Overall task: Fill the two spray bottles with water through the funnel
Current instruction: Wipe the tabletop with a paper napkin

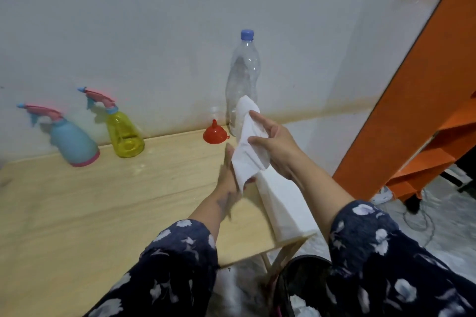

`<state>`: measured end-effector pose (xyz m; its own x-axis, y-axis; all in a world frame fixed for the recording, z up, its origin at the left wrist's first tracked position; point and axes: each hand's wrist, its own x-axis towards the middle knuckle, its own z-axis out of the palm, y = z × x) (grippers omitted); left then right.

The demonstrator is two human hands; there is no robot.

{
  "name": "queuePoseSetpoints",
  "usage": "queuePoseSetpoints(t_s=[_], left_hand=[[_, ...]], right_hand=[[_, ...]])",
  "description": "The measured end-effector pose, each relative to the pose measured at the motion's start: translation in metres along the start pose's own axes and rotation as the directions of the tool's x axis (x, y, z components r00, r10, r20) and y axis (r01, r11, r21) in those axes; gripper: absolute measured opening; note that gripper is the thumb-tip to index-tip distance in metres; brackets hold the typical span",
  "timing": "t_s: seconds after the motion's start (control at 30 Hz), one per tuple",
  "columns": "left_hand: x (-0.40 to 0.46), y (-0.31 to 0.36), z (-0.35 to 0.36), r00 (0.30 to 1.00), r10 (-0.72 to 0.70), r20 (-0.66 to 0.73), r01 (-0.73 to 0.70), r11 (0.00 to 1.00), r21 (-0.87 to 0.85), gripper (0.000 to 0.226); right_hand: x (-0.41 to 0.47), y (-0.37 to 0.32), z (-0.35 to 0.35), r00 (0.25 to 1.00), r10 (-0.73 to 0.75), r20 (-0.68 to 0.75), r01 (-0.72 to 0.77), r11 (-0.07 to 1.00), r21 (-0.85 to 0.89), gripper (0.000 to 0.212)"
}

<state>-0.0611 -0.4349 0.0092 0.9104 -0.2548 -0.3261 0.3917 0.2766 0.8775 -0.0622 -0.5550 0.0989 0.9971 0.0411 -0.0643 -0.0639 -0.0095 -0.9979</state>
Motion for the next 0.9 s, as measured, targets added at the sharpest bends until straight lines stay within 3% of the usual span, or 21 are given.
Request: queuePoseSetpoints(t_s=[0.03,0.1,0.13,0.2,0.3,0.37,0.47,0.6,0.73,0.9], left_hand=[[-0.004,0.009,-0.009,1.000,0.017,0.012,-0.016,0.996,-0.082,0.053],[-0.014,0.026,-0.029,0.986,0.096,-0.136,-0.101,0.994,-0.034,0.035],[-0.020,0.033,-0.043,0.948,0.172,-0.267,-0.163,0.985,0.058,0.036],[-0.030,0.043,-0.061,0.862,0.337,-0.379,-0.244,0.931,0.272,0.035],[-0.050,0.051,-0.105,0.752,0.504,-0.425,-0.225,0.803,0.553,0.032],[-0.064,0.056,-0.137,0.737,0.547,-0.397,-0.156,0.709,0.688,0.037],[-0.084,0.063,-0.184,0.755,0.565,-0.334,-0.047,0.555,0.831,0.047],[-0.103,0.070,-0.249,0.797,0.503,-0.335,0.094,0.444,0.891,0.058],[-0.113,0.075,-0.310,0.832,0.429,-0.351,0.186,0.380,0.906,0.062],[-0.099,0.077,-0.378,0.857,0.388,-0.338,0.226,0.306,0.925,0.065]], right_hand=[[0.005,-0.001,0.006,1.000,-0.006,0.013,0.006,1.000,0.008,0.063],[0.013,0.000,0.017,1.000,0.004,0.030,-0.004,1.000,0.024,0.063],[0.017,0.003,0.026,0.999,0.012,0.049,-0.013,1.000,0.025,0.063],[0.023,0.009,0.037,0.998,0.017,0.063,-0.017,1.000,-0.007,0.062],[0.023,0.016,0.070,0.995,0.022,0.093,-0.010,0.992,-0.126,0.051],[0.024,0.021,0.094,0.994,0.006,0.105,0.014,0.981,-0.193,0.040],[0.025,0.032,0.130,0.992,0.052,0.116,-0.018,0.960,-0.279,0.040],[0.026,0.051,0.184,0.953,0.186,0.238,-0.085,0.921,-0.380,0.060],[0.025,0.073,0.242,0.932,0.209,0.295,-0.040,0.871,-0.490,0.074],[0.036,0.102,0.313,0.942,0.207,0.265,-0.030,0.837,-0.547,0.076]])
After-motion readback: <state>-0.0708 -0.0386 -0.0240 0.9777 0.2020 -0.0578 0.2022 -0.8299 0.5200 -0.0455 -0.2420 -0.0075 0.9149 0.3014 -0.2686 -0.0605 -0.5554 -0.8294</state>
